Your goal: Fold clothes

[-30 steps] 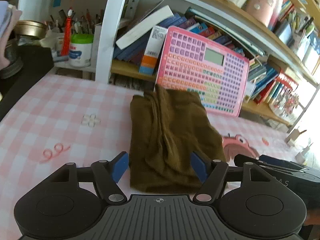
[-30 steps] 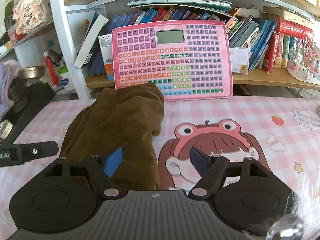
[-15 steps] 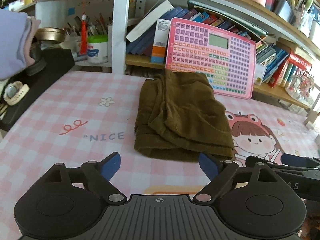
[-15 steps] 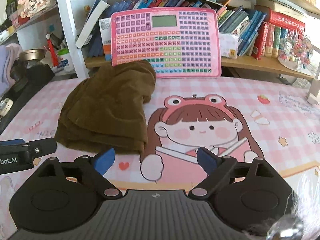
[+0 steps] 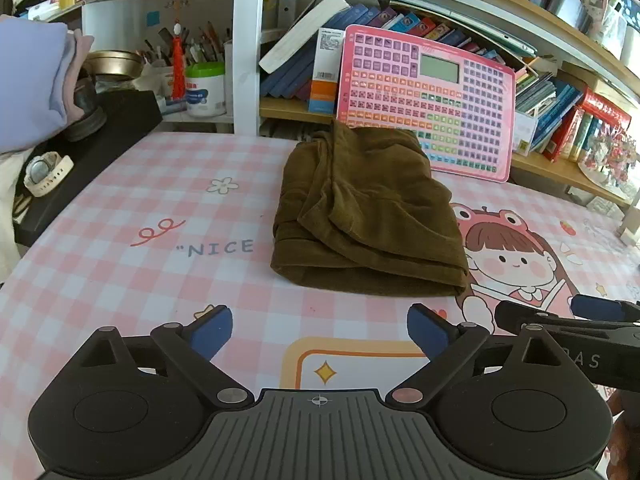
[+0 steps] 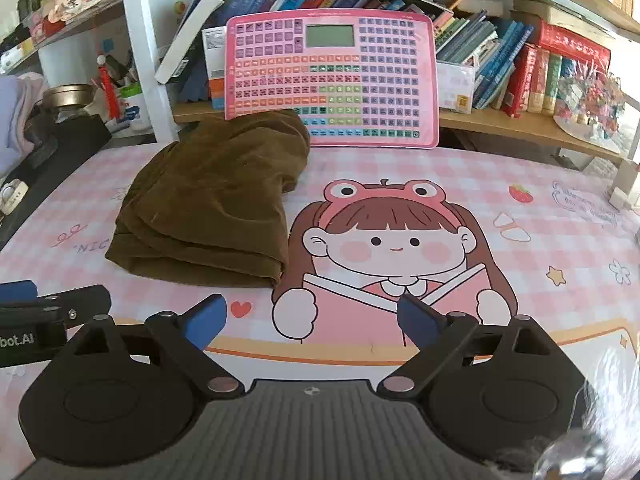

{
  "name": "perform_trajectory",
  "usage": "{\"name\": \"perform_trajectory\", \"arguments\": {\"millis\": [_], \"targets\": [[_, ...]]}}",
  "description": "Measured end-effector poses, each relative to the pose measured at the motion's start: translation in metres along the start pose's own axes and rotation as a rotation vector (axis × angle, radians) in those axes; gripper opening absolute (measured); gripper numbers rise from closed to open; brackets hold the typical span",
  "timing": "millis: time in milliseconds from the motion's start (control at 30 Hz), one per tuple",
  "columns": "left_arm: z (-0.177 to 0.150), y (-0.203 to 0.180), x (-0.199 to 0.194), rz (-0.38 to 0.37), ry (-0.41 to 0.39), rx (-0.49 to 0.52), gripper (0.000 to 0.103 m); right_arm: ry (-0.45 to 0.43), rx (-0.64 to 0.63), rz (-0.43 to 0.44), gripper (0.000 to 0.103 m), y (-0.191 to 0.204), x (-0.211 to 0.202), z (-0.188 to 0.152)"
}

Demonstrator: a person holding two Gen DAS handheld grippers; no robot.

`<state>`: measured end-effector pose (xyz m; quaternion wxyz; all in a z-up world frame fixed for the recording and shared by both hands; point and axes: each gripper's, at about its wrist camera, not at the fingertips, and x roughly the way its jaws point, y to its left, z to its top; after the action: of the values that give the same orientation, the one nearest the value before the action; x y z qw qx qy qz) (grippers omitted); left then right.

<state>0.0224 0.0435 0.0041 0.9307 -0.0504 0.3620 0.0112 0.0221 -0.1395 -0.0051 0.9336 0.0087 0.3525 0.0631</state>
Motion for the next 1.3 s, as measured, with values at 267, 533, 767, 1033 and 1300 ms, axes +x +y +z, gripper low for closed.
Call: {"name": "perform_trajectory", "arguments": {"millis": [267, 533, 767, 1033, 1300], "targets": [[-0.0013, -0.0054, -0.0022, -0.004, -0.01, 0.021, 0.097, -0.011, -0.026, 0.012, 0.094, 0.0043, -0.0011, 0.0018], [-0.0012, -0.0074, -0.0014, -0.009, -0.01, 0.036, 0.097, -0.001, -0.014, 0.004, 0.094, 0.0033, 0.0004, 0.0005], [0.0001, -0.0058, -0.0002, -0.011, -0.015, 0.04, 0.103, 0.002, -0.01, -0.005, 0.094, 0.0039, 0.0013, 0.0005], [0.0022, -0.0049, 0.0022, 0.006, -0.016, 0.052, 0.103, 0.004, -0.01, -0.011, 0.095, 0.0057, 0.0023, 0.0008], [0.0018, -0.0059, 0.0013, 0.027, -0.028, 0.07, 0.103, 0.01, -0.005, -0.015, 0.095, 0.0051, 0.0028, 0.001]]}}
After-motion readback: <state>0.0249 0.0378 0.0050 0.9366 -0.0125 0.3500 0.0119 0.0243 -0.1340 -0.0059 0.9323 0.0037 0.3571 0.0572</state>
